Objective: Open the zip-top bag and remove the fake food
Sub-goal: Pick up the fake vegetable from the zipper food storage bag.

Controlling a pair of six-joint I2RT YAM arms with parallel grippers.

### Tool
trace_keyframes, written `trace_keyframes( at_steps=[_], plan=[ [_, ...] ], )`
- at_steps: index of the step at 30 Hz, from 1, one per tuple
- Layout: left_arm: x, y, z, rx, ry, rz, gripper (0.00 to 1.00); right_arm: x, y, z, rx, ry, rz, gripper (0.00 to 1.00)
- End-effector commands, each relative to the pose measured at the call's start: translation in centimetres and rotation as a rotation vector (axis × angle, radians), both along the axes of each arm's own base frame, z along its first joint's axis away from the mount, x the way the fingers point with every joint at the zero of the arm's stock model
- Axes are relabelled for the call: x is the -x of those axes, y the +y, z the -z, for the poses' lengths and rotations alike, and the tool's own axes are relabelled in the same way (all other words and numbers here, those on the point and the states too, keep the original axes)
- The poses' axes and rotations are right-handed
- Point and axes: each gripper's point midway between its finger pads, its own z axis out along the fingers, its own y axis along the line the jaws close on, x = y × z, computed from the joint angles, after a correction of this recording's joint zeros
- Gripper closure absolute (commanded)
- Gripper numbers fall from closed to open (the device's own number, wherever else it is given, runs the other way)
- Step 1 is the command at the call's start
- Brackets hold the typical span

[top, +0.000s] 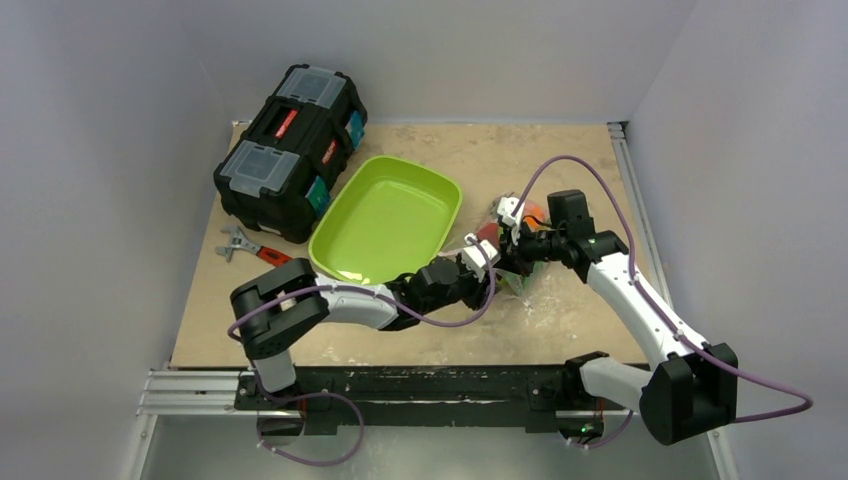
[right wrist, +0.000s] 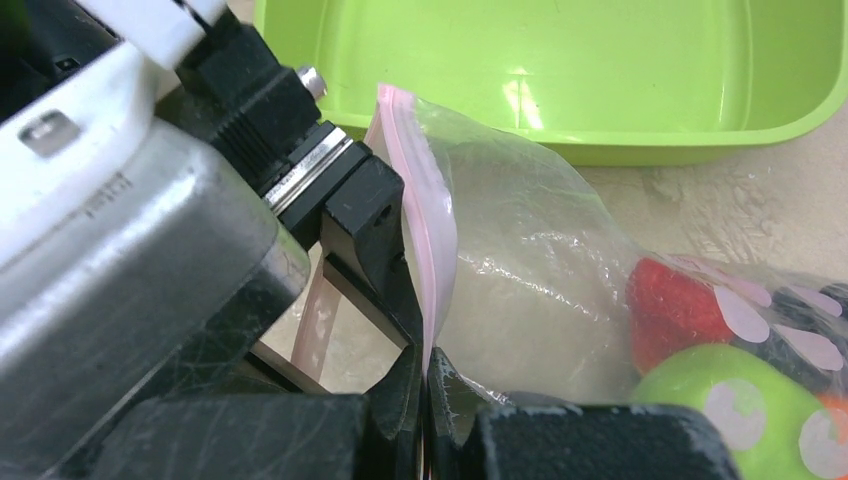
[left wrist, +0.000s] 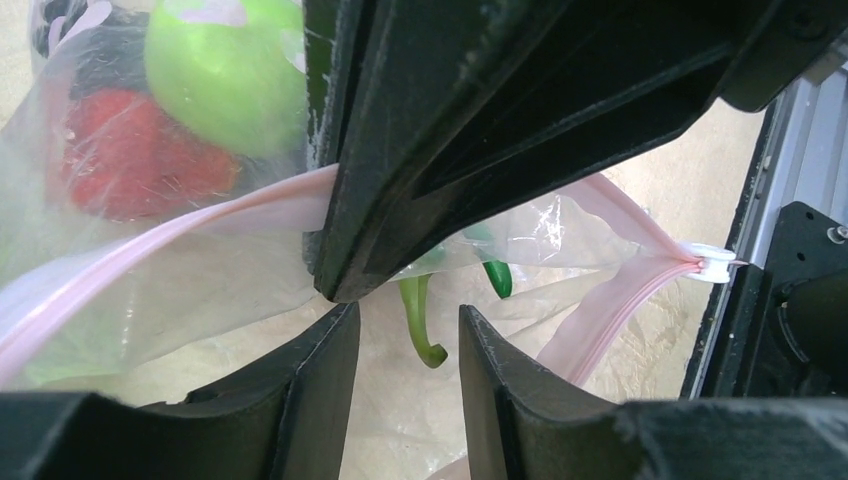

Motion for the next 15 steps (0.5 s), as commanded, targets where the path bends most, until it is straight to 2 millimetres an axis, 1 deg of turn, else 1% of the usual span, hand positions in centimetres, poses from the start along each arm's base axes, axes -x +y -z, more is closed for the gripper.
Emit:
trace_keyframes(
  at_steps=[1, 3, 5, 8, 10, 12, 15],
  plan=[
    [-0.4, -1.0, -0.7, 0.017, -0.064, 0.012, 0.62, -0.3, 0.8, -1.7, -0.047, -0.025, -0.026, 1.00],
    [-0.3, -1.1, -0.3, 0.002, -0.066, 0.019, 0.68, -0.3, 0.8, -1.7, -0.048, -0.023, -0.026, 1.00],
    [-0.3, -1.0, 0.1, -0.010, -0.064, 0.018, 0.76, -0.3, 0.8, -1.7, -0.047, -0.022, -0.025, 1.00],
    [-0.3, -0.9, 0.4, -0.019, -0.064, 0.019, 0.85, -0.3, 0.8, -1.7, -0.047, -0.023, -0.024, 1.00],
    [-0.2, -0.9, 0.1, -0.022, -0.069, 0.030, 1.00, -0.3, 0.8, -1.7, -0.047, -0.024, -0.023, 1.00],
    [-0.1, -0.8, -0.3, -0.018, -0.075, 0.035, 1.00, -0.4, 0.8, -1.7, -0.045, -0.027, -0.021, 1.00],
    [0.0, -0.3, -2.2, 0.007, -0.085, 0.022, 1.00, -0.6, 0.6, -1.7, -0.035, -0.036, -0.006, 1.00]
  ],
)
